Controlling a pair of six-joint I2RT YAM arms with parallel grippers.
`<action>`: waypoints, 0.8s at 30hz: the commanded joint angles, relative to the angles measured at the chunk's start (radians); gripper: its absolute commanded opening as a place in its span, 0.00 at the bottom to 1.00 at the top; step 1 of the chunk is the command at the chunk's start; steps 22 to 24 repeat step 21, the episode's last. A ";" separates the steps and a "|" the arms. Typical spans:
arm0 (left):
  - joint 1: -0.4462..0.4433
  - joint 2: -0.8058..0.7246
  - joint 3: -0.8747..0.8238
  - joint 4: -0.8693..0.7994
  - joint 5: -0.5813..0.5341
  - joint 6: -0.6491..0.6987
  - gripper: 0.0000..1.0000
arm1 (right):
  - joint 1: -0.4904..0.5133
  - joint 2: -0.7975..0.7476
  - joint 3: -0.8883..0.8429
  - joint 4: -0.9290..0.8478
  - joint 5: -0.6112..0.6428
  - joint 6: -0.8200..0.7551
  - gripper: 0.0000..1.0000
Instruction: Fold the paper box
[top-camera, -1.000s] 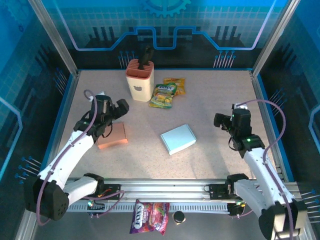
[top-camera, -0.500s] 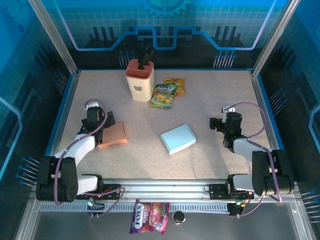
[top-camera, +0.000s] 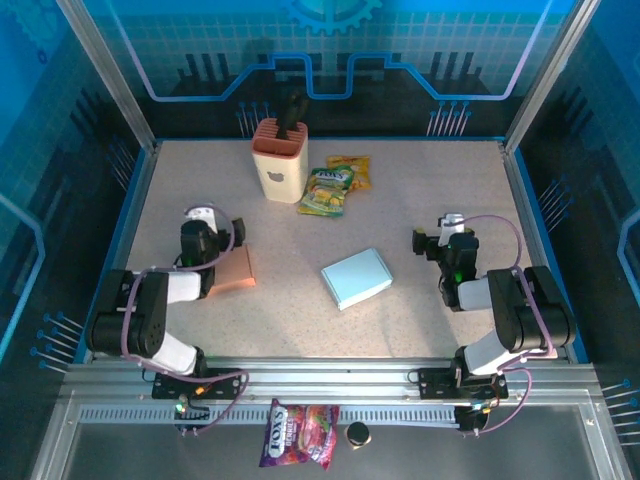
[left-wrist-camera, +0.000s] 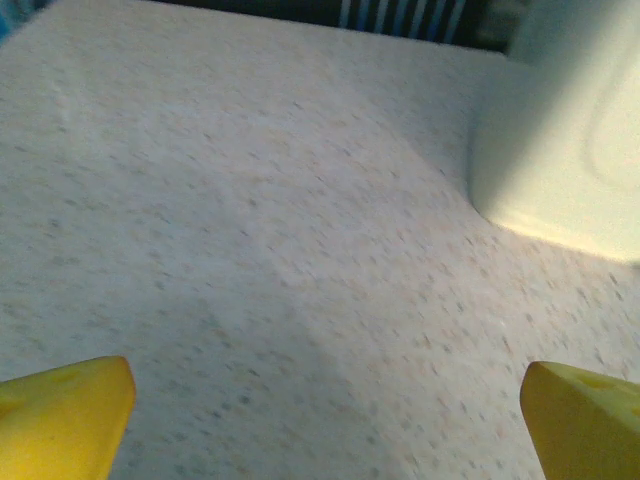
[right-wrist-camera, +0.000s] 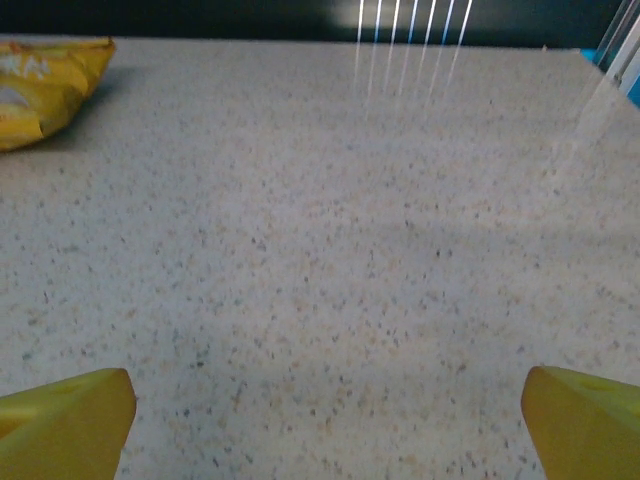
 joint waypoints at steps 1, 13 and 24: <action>-0.007 0.029 -0.021 0.149 -0.006 0.044 0.99 | 0.016 0.002 0.017 0.069 0.048 -0.014 1.00; -0.004 0.025 -0.022 0.138 -0.003 0.042 0.99 | 0.052 0.009 0.064 -0.006 0.082 -0.047 1.00; -0.004 0.025 -0.024 0.140 -0.002 0.041 0.99 | 0.061 0.009 0.048 0.032 0.093 -0.058 1.00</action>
